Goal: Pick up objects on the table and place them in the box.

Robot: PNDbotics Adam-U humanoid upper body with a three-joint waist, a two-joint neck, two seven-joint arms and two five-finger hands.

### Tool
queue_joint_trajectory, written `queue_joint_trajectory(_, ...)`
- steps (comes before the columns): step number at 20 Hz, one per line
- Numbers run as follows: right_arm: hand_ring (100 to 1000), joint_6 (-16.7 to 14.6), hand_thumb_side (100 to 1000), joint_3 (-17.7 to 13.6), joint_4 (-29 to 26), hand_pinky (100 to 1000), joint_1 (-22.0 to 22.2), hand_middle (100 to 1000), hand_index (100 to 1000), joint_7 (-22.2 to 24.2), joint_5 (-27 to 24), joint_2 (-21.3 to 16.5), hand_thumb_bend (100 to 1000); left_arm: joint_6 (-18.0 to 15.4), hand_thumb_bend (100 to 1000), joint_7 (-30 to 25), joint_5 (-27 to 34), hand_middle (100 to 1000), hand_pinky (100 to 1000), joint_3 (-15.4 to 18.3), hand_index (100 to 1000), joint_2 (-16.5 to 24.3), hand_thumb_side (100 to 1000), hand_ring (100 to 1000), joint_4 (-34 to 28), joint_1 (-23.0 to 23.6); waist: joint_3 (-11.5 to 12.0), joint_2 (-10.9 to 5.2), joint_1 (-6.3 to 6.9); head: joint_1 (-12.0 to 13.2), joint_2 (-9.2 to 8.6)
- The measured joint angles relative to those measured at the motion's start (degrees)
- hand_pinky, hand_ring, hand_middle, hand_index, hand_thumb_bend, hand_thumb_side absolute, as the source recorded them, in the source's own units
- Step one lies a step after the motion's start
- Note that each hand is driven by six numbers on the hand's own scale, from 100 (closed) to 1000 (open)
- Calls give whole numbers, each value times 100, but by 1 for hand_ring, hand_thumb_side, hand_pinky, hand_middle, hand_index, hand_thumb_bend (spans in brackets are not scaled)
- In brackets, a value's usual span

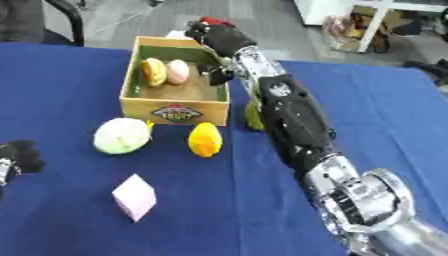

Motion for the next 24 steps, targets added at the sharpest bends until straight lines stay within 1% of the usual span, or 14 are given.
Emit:
queue_joint_trajectory(1, 903, -104, 192, 34, -125, 850, 106, 960, 1000, 189, -273, -176, 100, 2, 100, 9, -1, 588, 658, 9, 750, 0, 765, 611, 0, 22, -44, 0, 0, 26, 3)
queue_joint_trajectory(2, 902, -184, 101, 66, -255, 849, 220, 952, 1000, 367, -525, -348, 100, 3, 100, 16, -1, 588, 658, 16, 750, 0, 765, 611, 1, 35, -82, -4, 0, 42, 18)
queue_joint_trajectory(3, 901, -238, 213, 96, -384, 849, 335, 947, 1000, 531, -753, -498, 100, 2, 100, 23, -4, 588, 658, 28, 750, 0, 765, 610, 1, 38, -115, -10, 0, 58, 33)
queue_joint_trajectory(4, 901, -283, 257, 118, -519, 850, 469, 946, 1000, 699, -981, -650, 100, 2, 100, 31, -9, 587, 658, 31, 750, 0, 765, 610, 1, 45, -150, -19, 0, 76, 46)
queue_joint_trajectory(5, 901, -315, 274, 139, -653, 850, 611, 945, 1000, 869, -1201, -789, 100, 2, 100, 37, -12, 587, 658, 32, 750, 1, 765, 610, 1, 54, -185, -31, 0, 87, 50)
queue_joint_trajectory(7, 900, -344, 359, 174, -867, 850, 850, 942, 1000, 1187, -1572, -1017, 100, -2, 100, 47, -16, 587, 658, 37, 750, 1, 766, 610, 2, 80, -243, -37, 0, 112, 60)
queue_joint_trajectory(11, 904, -351, 490, 248, -1013, 850, 1131, 945, 1000, 1772, -2027, -1195, 100, 1, 100, 55, -22, 588, 658, 48, 750, 1, 764, 610, 2, 87, -302, -57, 0, 130, 99)
queue_joint_trajectory(13, 906, -339, 513, 292, -1011, 850, 1186, 948, 1000, 1999, -2066, -1203, 100, 1, 100, 55, -23, 588, 659, 49, 750, 1, 764, 610, 2, 89, -303, -61, 0, 131, 100)
queue_joint_trajectory(14, 907, -328, 513, 311, -988, 850, 1206, 949, 1000, 2077, -2063, -1200, 100, 1, 100, 55, -23, 587, 659, 49, 750, 1, 764, 610, 2, 89, -301, -61, 0, 131, 100)
queue_joint_trajectory(15, 909, -317, 533, 326, -957, 850, 1213, 950, 1000, 2127, -2036, -1192, 100, 1, 100, 55, -23, 587, 659, 50, 750, 1, 763, 610, 2, 89, -296, -61, 0, 131, 100)
queue_joint_trajectory(19, 914, -288, 602, 382, -735, 850, 1224, 951, 1000, 2200, -1689, -1014, 100, 2, 100, 56, -23, 587, 659, 62, 750, 1, 764, 610, 2, 89, -255, -61, 2, 130, 100)
queue_joint_trajectory(22, 912, -304, 608, 412, -509, 845, 1224, 923, 994, 2196, -1360, -871, 100, 2, 100, 56, -23, 587, 659, 63, 750, 1, 764, 609, 2, 88, -239, -61, 2, 130, 99)
queue_joint_trajectory(24, 906, -327, 582, 413, -382, 840, 1224, 907, 981, 2156, -1157, -797, 100, 2, 100, 56, -23, 587, 659, 64, 750, 1, 764, 609, 2, 88, -231, -61, 2, 130, 99)
